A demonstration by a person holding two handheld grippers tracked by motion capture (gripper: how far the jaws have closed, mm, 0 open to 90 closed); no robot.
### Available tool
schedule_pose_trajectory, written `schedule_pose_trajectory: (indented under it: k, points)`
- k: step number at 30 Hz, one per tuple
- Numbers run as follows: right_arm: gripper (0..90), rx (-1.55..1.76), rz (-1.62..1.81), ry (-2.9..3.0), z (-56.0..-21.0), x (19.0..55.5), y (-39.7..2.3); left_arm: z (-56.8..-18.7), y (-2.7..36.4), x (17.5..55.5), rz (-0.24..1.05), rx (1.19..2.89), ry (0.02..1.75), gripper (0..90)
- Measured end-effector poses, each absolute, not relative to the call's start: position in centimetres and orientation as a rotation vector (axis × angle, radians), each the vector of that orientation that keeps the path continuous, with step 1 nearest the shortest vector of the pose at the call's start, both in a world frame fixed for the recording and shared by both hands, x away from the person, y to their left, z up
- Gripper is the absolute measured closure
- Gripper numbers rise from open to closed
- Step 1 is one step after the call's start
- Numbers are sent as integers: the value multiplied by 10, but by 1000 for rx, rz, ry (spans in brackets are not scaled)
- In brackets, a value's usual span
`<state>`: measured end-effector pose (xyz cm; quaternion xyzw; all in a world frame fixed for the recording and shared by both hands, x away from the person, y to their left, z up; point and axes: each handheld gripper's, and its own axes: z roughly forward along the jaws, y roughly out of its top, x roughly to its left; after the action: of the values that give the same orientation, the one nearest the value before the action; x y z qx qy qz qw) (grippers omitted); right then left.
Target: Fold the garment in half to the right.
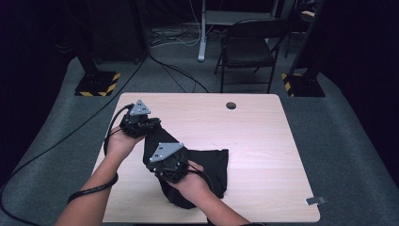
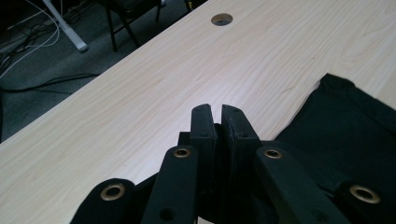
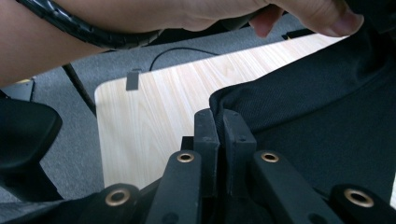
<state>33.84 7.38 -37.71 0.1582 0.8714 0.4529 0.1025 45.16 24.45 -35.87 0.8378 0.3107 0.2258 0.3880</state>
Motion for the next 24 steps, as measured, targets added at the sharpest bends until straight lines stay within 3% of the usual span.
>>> schedule_pose_trajectory:
  k: [24]
  points:
    - [859,467,1409,2590,-370,342,92,-345,257,450,574,2147,829,832]
